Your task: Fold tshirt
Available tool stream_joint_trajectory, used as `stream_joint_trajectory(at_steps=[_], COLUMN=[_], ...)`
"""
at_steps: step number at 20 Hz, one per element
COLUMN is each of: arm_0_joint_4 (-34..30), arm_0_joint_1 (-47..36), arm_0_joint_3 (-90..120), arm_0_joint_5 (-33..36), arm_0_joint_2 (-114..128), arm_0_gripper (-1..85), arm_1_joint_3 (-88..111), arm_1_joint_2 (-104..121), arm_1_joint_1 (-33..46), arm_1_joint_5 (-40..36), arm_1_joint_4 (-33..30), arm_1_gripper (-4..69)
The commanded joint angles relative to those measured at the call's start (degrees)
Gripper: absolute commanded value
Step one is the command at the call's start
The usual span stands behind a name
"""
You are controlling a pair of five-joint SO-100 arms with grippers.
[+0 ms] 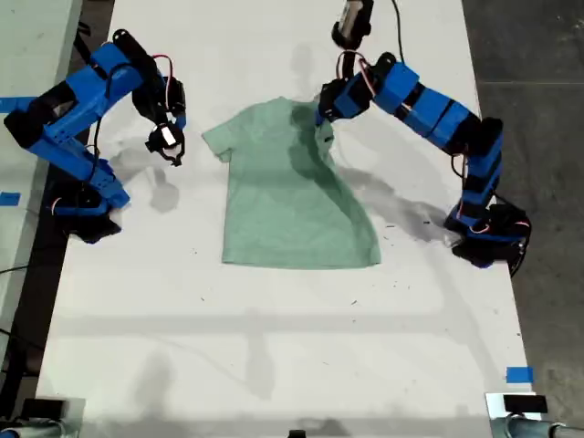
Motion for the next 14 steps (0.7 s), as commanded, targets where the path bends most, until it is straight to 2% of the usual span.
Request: stream_joint_trajectory(at_steps=[1, 4, 5, 6, 7, 11, 14], arm_0_joint_4=[-0.35, -0.62, -0.7, -0.7, -0.7, -0.44, -0.44], arm_0_joint_1=[1.05, 1.05, 1.23, 1.32, 1.41, 1.41, 1.67], arm_0_joint_3=[-2.29, -2.46, -2.46, -2.46, -2.46, -2.46, -2.64], arm_0_joint_5=[-0.88, -0.88, -0.97, -0.97, -1.05, -1.23, -1.23], arm_0_joint_2=[0.18, -0.44, -0.53, -0.53, -0.53, -0.53, -0.53], arm_0_gripper=[0.0, 0.0, 0.0, 0.1, 0.4, 1.3, 1.3], arm_1_joint_3=[-3.87, -4.66, -4.83, -4.92, -4.92, -5.1, -4.22], arm_1_joint_2=[-3.43, -12.74, -15.12, -16.79, -17.23, -9.49, 2.72], arm_1_joint_1=[-4.48, -7.82, -8.26, -8.7, -8.79, -7.29, -4.22], arm_1_joint_5=[4.31, 6.15, 6.5, 6.15, 5.89, 5.54, 2.72], arm_1_joint_4=[-7.73, -17.67, -20.13, -21.27, -21.27, -11.95, -1.85], arm_1_gripper=[-1.4, -1.5, 0.5, 23.4, 30.7, 21.6, 18.9])
